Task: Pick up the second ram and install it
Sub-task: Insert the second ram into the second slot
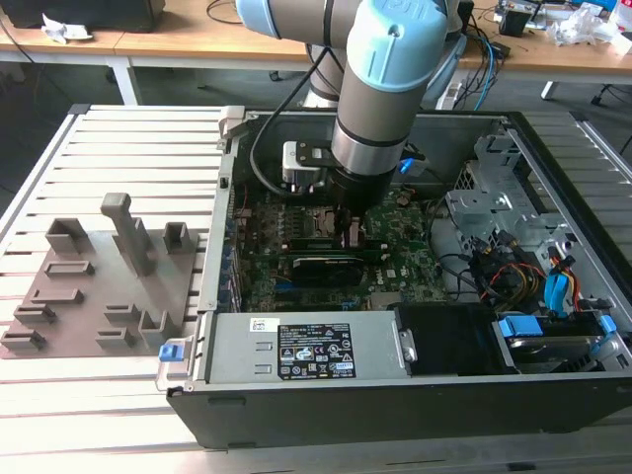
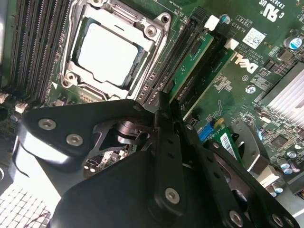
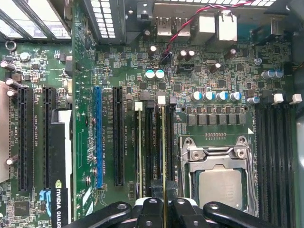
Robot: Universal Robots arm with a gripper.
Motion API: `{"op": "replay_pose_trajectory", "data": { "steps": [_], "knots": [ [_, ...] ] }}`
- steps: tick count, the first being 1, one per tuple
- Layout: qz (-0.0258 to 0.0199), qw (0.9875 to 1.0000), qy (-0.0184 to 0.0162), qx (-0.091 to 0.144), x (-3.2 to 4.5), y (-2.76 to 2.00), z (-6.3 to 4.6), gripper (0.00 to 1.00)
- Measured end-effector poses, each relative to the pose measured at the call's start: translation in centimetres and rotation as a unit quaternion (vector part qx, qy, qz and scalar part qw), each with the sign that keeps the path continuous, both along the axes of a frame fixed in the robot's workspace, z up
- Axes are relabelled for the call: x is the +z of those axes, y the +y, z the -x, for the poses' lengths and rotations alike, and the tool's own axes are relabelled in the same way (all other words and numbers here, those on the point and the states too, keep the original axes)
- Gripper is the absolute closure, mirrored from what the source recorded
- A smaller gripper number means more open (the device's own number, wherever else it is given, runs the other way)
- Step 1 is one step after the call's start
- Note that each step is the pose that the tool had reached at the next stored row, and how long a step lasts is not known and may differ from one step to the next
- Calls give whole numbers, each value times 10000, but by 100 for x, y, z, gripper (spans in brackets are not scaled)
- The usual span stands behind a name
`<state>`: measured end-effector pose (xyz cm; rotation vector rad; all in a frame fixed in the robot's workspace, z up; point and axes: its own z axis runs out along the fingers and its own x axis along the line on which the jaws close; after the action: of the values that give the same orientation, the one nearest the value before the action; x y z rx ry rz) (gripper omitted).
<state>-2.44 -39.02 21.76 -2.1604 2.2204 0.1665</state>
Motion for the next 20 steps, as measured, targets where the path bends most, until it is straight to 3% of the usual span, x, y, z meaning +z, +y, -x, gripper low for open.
{"op": "replay_pose_trajectory", "data": {
  "steps": [5, 6, 7, 9, 12, 14, 15, 17, 20],
  "knots": [
    [-2, 10000, -1, 0, -3, 1, 0, 85],
    [0, 10000, 0, 0, -1, 1, 0, 79],
    [1, 10000, 0, 0, 1, 0, 0, 79],
    [2, 10000, 0, 0, 39, 0, 0, 79],
    [4, 10000, 0, 0, 179, 6, 0, 79],
    [3, 10000, -1, 0, 208, 9, 0, 79],
    [29, 10000, -1, 1, 223, 74, 1, 80],
    [38, 10000, -1, 1, 245, 139, 1, 89],
    [38, 10000, -3, 1, 259, 143, 1, 89]
  ]
}}
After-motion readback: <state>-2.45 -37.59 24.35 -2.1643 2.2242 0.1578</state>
